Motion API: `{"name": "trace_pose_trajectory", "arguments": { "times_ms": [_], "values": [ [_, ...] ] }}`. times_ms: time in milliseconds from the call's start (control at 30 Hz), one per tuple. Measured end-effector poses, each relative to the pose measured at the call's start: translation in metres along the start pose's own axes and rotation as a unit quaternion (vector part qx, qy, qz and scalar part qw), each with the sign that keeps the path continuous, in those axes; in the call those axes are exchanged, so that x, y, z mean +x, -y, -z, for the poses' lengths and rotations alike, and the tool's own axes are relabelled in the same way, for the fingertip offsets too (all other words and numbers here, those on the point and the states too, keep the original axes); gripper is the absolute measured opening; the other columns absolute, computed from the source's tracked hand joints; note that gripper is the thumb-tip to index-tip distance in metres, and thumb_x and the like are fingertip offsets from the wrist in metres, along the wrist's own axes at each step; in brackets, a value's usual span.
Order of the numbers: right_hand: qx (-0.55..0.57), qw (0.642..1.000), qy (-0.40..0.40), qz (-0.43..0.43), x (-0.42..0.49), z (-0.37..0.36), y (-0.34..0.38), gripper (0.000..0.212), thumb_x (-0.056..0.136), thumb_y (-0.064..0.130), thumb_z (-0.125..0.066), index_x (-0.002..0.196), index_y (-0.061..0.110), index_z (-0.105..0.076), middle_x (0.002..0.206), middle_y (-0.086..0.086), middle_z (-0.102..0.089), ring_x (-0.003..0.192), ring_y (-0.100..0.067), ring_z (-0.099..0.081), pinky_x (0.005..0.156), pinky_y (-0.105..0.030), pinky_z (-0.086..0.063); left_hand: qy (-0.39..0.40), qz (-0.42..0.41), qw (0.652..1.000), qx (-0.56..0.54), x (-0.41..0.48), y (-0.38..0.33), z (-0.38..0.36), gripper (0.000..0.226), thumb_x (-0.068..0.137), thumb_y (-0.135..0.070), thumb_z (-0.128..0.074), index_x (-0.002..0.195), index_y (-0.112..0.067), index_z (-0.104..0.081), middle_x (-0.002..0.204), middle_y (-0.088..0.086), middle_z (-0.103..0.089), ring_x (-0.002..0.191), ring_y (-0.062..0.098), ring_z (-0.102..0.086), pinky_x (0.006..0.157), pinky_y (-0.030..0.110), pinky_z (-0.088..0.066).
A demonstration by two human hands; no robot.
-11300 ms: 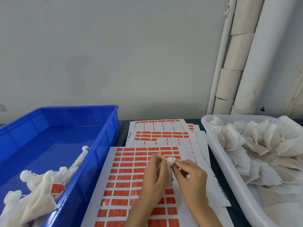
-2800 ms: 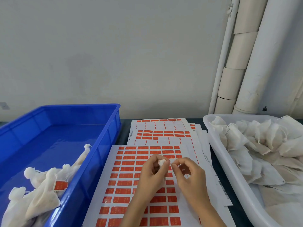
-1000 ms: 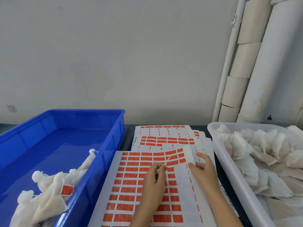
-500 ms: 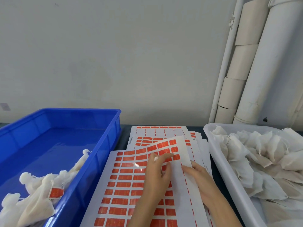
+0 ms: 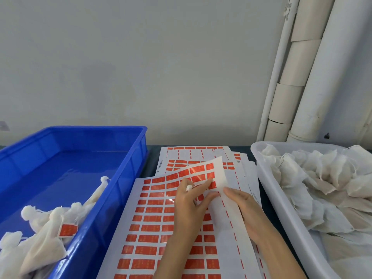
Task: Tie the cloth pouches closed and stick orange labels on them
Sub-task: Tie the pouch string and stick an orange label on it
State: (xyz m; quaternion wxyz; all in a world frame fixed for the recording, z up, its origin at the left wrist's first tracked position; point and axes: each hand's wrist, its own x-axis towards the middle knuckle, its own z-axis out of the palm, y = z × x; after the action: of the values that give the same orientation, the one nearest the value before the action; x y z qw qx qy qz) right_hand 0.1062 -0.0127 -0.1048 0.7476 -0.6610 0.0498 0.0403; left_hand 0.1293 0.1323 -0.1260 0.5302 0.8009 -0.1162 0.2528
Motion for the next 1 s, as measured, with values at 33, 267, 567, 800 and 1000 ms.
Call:
{"name": "trace_pose_trajectory", "arguments": {
  "times_ms": [33,267,567,800,1000],
  "values": [
    [-0.008,1.0,-0.002,0.002,0.0,0.0,0.0,0.03,0.073,0.05,-0.065,0.1,0.036,-0.069,0.1,0.0,-0.073,0.093,-0.025,-0.07,0.088,-0.049,-0.054,-0.001,0.002,1.0,-0.004,0.0,0.0,0.0,0.033,0.075,-0.045,-0.066,0.108,-0.046,-0.06,0.102,-0.014,-0.056,0.094,0.01,-0.053,0.082,0.018,-0.053],
    [-0.03,0.999,-0.033,0.015,0.001,-0.002,0.0,0.037,0.07,0.055,-0.06,0.098,0.032,-0.064,0.083,0.008,-0.074,0.073,-0.014,-0.072,0.065,-0.031,-0.052,-0.009,-0.043,0.999,-0.018,-0.001,-0.002,-0.001,0.03,0.078,-0.04,-0.066,0.108,-0.042,-0.063,0.093,-0.018,-0.055,0.084,0.016,-0.057,0.071,0.01,-0.051],
    [-0.043,0.998,-0.033,0.013,-0.005,-0.007,0.005,0.019,0.071,0.053,-0.059,0.077,0.04,-0.072,0.08,0.01,-0.074,0.074,-0.013,-0.071,0.066,-0.029,-0.05,-0.03,-0.157,0.985,0.066,-0.002,0.004,0.005,0.032,0.085,-0.039,-0.057,0.106,-0.022,-0.073,0.088,-0.011,-0.056,0.076,0.009,-0.053,0.066,0.012,-0.052],
    [-0.048,0.998,-0.037,0.009,-0.008,-0.009,0.01,0.015,0.072,0.053,-0.058,0.073,0.047,-0.071,0.077,0.01,-0.074,0.07,-0.01,-0.071,0.063,-0.027,-0.05,-0.013,-0.173,0.98,0.092,-0.001,0.007,0.006,0.029,0.085,-0.033,-0.059,0.106,-0.019,-0.074,0.086,-0.001,-0.062,0.077,0.012,-0.056,0.064,0.019,-0.055],
    [-0.054,0.998,-0.033,0.009,-0.01,-0.011,0.012,0.012,0.072,0.053,-0.056,0.073,0.055,-0.068,0.076,0.012,-0.073,0.069,-0.007,-0.071,0.06,-0.024,-0.05,-0.01,-0.143,0.988,0.063,0.0,0.001,0.006,0.029,0.086,-0.036,-0.058,0.103,-0.019,-0.074,0.086,-0.008,-0.057,0.074,0.012,-0.056,0.062,0.019,-0.055]
  ]
}}
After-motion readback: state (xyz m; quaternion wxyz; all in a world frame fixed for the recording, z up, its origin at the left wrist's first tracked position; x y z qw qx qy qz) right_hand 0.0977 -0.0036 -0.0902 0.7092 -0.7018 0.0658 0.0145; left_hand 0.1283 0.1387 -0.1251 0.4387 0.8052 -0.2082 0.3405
